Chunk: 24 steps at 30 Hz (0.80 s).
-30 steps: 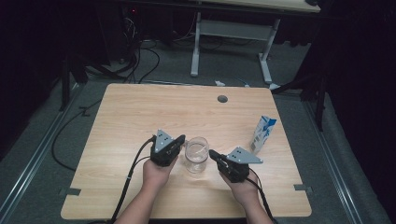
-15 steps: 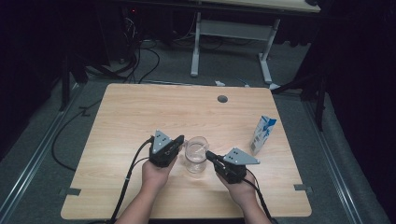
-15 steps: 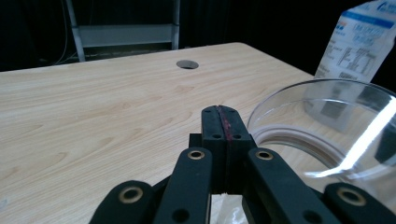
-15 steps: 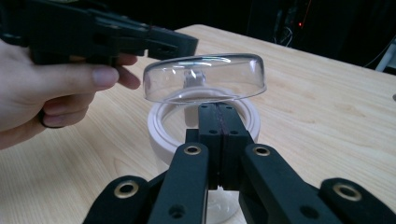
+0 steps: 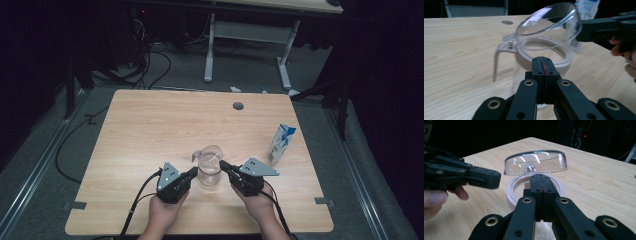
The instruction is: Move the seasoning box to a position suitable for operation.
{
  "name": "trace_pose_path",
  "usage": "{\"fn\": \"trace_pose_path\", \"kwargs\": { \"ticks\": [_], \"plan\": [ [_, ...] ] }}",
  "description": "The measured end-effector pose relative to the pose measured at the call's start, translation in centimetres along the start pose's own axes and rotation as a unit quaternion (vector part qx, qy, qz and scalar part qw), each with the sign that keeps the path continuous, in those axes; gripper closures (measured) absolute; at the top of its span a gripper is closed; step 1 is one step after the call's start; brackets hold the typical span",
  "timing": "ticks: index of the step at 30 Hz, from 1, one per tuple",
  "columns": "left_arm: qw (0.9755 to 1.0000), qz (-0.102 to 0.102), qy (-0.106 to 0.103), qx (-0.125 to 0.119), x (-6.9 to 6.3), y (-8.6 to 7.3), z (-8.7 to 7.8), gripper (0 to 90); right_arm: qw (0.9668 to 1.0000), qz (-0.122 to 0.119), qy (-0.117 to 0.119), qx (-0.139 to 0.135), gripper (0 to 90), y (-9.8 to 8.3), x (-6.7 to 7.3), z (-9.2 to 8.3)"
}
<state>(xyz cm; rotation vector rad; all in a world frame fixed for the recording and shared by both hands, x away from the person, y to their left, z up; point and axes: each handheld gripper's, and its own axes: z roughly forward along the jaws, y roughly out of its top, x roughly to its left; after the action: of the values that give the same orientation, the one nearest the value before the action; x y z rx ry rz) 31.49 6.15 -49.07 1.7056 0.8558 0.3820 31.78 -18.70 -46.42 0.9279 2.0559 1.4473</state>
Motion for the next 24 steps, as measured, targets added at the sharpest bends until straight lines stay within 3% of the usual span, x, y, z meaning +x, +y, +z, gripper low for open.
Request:
{"fn": "trace_pose_path", "kwargs": {
  "ticks": [10,24],
  "plan": [
    [0.9999,0.001,-0.016,-0.001,-1.0,0.7,0.9,89.8,1.0000,-0.001,0.004,-0.004,89.7,0.2,0.2,-0.1],
    [0.9996,0.001,0.001,-0.027,-0.8,2.1,1.0,89.8,0.9998,0.009,0.002,0.016,89.7,-0.9,-0.4,0.8]
  ]
}}
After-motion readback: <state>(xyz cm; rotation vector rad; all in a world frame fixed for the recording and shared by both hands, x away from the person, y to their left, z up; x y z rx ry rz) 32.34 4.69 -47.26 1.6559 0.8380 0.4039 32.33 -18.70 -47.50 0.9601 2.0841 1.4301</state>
